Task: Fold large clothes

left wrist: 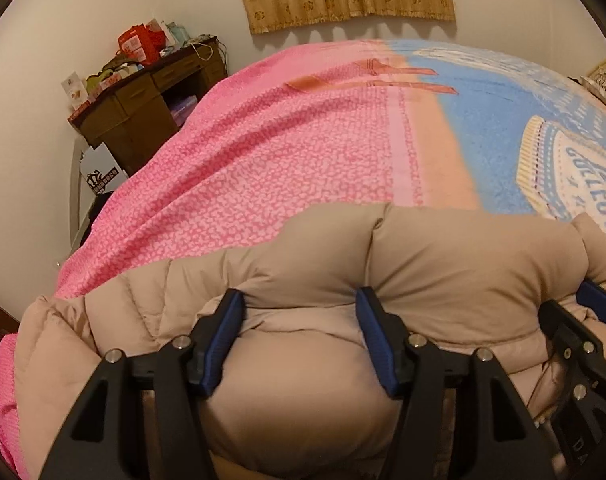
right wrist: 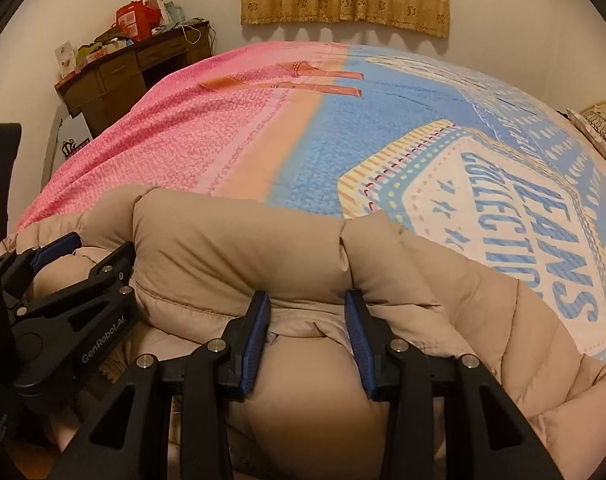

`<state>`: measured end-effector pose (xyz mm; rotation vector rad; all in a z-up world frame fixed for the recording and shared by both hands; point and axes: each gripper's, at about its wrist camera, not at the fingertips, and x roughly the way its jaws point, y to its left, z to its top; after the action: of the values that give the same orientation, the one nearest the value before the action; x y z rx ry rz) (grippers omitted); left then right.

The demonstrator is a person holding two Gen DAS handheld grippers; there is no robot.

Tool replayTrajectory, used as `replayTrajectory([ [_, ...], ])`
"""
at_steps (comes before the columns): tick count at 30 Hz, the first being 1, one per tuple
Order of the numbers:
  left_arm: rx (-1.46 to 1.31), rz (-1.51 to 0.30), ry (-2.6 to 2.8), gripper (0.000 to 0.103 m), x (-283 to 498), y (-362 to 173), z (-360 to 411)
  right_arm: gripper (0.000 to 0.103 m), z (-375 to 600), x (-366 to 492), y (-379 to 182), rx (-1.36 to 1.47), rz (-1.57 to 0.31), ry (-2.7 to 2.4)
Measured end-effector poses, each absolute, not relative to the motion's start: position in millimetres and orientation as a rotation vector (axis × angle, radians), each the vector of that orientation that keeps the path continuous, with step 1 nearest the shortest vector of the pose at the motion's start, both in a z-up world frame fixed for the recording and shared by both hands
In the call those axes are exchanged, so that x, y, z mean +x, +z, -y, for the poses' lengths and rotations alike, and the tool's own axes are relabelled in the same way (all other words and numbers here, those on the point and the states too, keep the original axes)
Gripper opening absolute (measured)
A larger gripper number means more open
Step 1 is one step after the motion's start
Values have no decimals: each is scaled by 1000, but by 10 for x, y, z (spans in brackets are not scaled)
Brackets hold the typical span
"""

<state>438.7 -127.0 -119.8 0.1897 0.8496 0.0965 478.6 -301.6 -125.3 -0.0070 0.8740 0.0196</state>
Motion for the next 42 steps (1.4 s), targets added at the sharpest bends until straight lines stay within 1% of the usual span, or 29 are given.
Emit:
replayTrajectory([
  [5,169,-848,79,63,4378,-1178,1246,42,3013,4759,-1224,0,-867,22],
  [7,178,-847,74,64,4361,-1152,1263,47,3083,4709,-1143,56,-882,65],
  [8,181,-848,55,65,4336,-1118,1258,47,3139,4620,-1059,94,-875,83],
  [11,156,-833,-50,66,4099,-870,1135,48,3379,4113,-653,206,-736,132],
  [13,141,-775,-83,74,3819,-631,952,55,3495,3772,-439,202,-678,131],
  [14,140,-743,-89,82,3658,-523,845,56,3583,3483,-305,194,-646,134],
  [15,135,-712,-96,87,3466,-420,708,57,3654,3247,-229,191,-630,145],
  [16,126,-686,-110,88,3250,-327,536,57,3698,3086,-189,187,-623,149],
  [19,111,-647,-184,90,2558,-174,-47,58,3917,2243,-74,169,-596,153],
  [21,107,-630,-187,97,2113,-177,-438,60,4036,1694,-53,160,-573,152],
  [23,96,-622,-173,98,1792,-231,-749,64,4138,1190,-73,158,-546,127],
  [25,78,-629,-147,98,1446,-330,-1071,73,4234,714,-119,160,-527,83],
  [27,36,-641,-108,98,1119,-455,-1359,75,4278,293,-213,164,-536,41],
  [30,-45,-658,-95,98,822,-592,-1620,76,4327,-118,-414,233,-588,39],
  [33,-121,-679,-112,98,608,-739,-1751,76,4305,-310,-612,272,-651,43],
  [40,-88,-719,-136,97,321,-1034,-1699,76,4266,-495,-974,322,-724,64],
  [42,-102,-742,-143,95,301,-1127,-1699,76,4257,-515,-1049,322,-742,58],
])
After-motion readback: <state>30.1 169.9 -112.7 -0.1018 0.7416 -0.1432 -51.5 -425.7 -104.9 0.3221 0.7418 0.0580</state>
